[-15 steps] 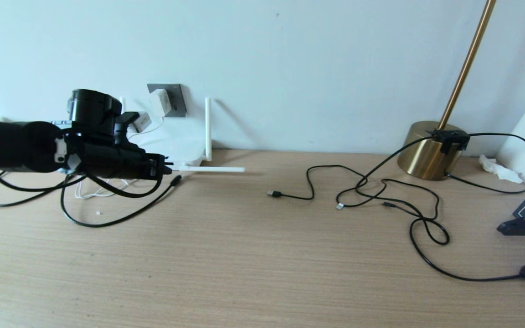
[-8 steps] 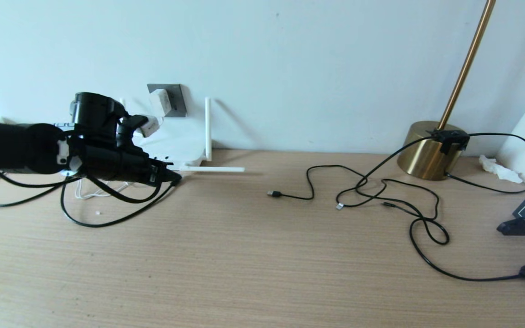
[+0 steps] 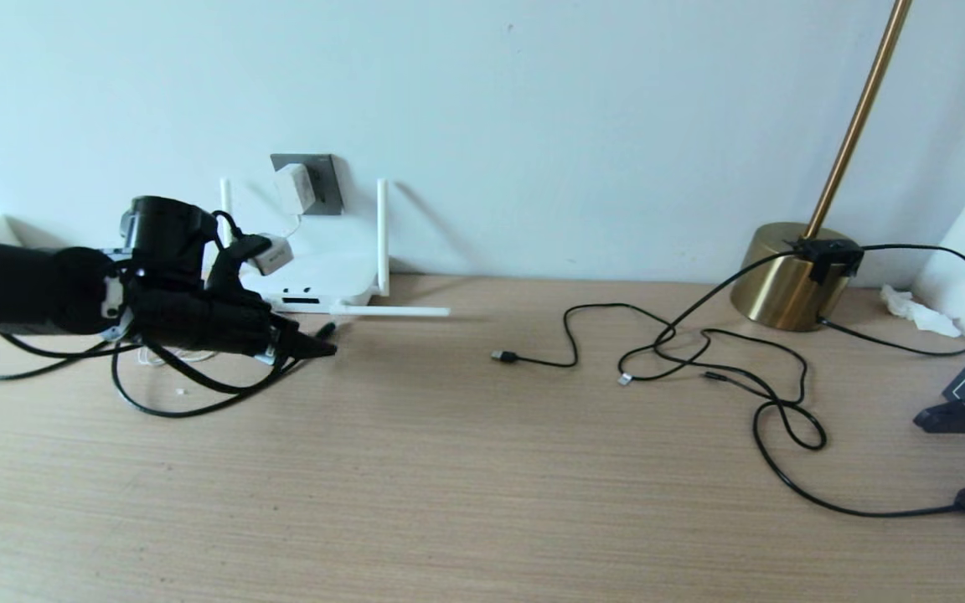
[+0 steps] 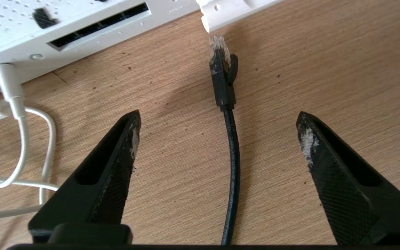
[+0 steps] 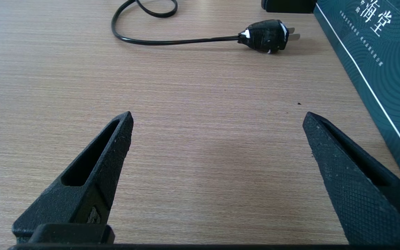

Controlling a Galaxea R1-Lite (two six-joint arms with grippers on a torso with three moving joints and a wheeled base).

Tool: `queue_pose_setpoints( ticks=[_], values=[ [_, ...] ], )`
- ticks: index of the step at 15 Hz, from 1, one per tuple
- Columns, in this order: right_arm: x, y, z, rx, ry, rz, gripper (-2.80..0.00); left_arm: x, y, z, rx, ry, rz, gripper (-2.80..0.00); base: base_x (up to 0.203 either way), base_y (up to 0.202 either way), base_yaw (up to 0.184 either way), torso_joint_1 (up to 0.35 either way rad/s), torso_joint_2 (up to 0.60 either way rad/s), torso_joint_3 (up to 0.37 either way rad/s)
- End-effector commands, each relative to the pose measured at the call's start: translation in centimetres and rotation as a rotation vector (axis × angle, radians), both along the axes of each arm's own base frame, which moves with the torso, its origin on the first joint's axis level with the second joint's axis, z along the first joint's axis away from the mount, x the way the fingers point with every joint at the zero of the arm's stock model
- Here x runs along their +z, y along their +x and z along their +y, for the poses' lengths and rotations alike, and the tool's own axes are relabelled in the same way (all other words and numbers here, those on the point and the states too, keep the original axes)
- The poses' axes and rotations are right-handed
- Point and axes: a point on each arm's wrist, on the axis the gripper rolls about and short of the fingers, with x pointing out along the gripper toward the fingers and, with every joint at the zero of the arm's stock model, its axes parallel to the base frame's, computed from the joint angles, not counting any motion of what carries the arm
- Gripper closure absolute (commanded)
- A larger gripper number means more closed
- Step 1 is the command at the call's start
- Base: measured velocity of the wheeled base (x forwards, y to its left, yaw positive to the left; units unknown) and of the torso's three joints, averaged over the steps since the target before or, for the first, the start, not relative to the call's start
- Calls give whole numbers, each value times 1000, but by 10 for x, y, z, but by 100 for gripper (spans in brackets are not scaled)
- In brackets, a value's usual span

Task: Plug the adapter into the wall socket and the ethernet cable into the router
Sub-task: Align cable and router interface

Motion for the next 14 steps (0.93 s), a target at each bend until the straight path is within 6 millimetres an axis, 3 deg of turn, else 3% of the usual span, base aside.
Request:
queue_pose_setpoints(
  ticks=[1,2,3,8,14],
  values=[
    [0,0,0,0,0,2,-280,-7,3,3,1,2,18,-280,0,0,0,0,0,0],
    [0,0,0,2,0,2,-280,-7,4,4,3,2,8,-280,0,0,0,0,0,0],
    [0,0,0,1,0,2,-280,-9,4,4,1,3,5,0,0,0,0,0,0,0],
    [0,0,0,0,0,2,-280,-22,-8,4,-49,2,11,0,0,0,0,0,0,0],
    [0,0,0,1,0,2,-280,-22,-11,3,-122,-51,-9,0,0,0,0,0,0,0]
  ],
)
